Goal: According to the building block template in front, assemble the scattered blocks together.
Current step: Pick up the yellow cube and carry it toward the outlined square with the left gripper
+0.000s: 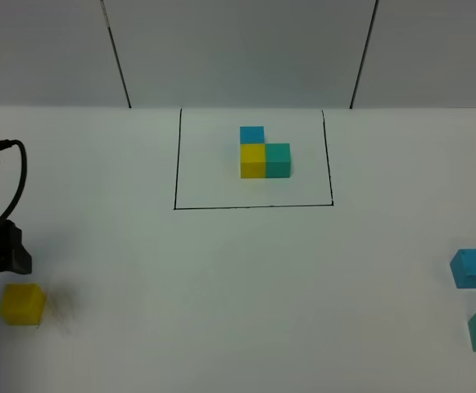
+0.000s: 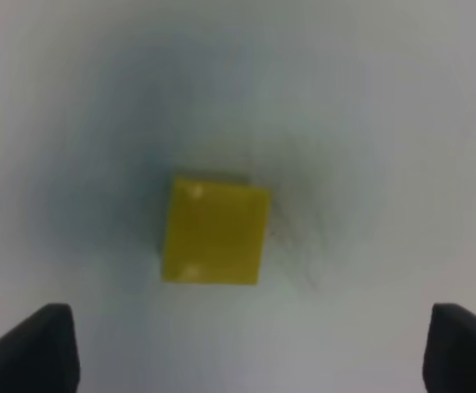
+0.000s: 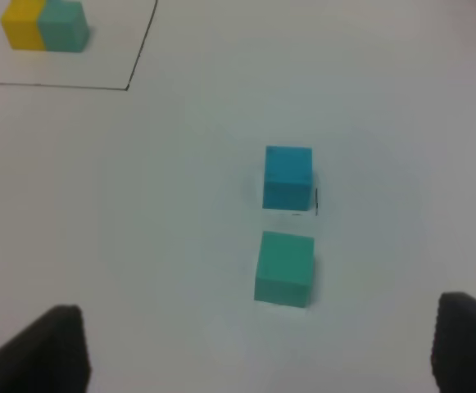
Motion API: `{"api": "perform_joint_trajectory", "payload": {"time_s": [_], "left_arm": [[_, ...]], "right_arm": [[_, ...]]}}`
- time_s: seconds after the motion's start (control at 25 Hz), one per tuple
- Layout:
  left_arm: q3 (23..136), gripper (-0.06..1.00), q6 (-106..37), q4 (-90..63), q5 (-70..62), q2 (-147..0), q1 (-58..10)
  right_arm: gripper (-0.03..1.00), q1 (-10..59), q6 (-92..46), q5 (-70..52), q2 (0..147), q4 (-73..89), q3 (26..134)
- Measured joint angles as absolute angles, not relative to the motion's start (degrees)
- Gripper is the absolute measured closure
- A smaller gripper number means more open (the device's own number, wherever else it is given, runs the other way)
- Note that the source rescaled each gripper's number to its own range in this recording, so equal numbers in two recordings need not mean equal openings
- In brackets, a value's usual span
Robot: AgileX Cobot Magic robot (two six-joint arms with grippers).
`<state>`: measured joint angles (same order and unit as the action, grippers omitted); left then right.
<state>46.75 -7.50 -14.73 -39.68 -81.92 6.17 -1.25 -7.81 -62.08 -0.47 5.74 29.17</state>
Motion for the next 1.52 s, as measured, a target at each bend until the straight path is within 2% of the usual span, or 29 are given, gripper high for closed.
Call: {"api": "perform_joint_trajectory", "payload": {"time_s": [0.96, 1.12, 1.24, 1.32, 1.44, 1.52], "left_arm": [[46.8, 0.18, -9.4, -15.4, -30.6, -100.2, 6.2], [46.8, 0.22, -9.4, -15.4, -30.3, -100.9, 6.2], [46.8, 0.35, -9.4, -15.6, -30.2, -100.9, 6.2], [46.8, 0.54, -9.4, -15.6, -30.3, -100.9, 6.2], [46.8, 0.87, -9.4, -15.6, -30.2, -100.9, 6.2], [46.9, 0.87, -10.3, -15.6, -30.3, -100.9, 6.2]], "right_arm": [[0.25, -1.3, -7.8, -62.1, -0.5, 5.7, 29.2], [0.25, -1.3, -7.8, -62.1, -0.5, 5.7, 29.2], [0.25, -1.3, -7.8, -62.1, -0.5, 5.7, 29.2], [0.25, -1.3, -7.8, -62.1, -0.5, 5.7, 29.2], [0.25, -1.3, -7.8, -62.1, -0.5, 5.7, 29.2], [0.25, -1.3, -7.8, -62.1, -0.5, 5.7, 29.2]]}}
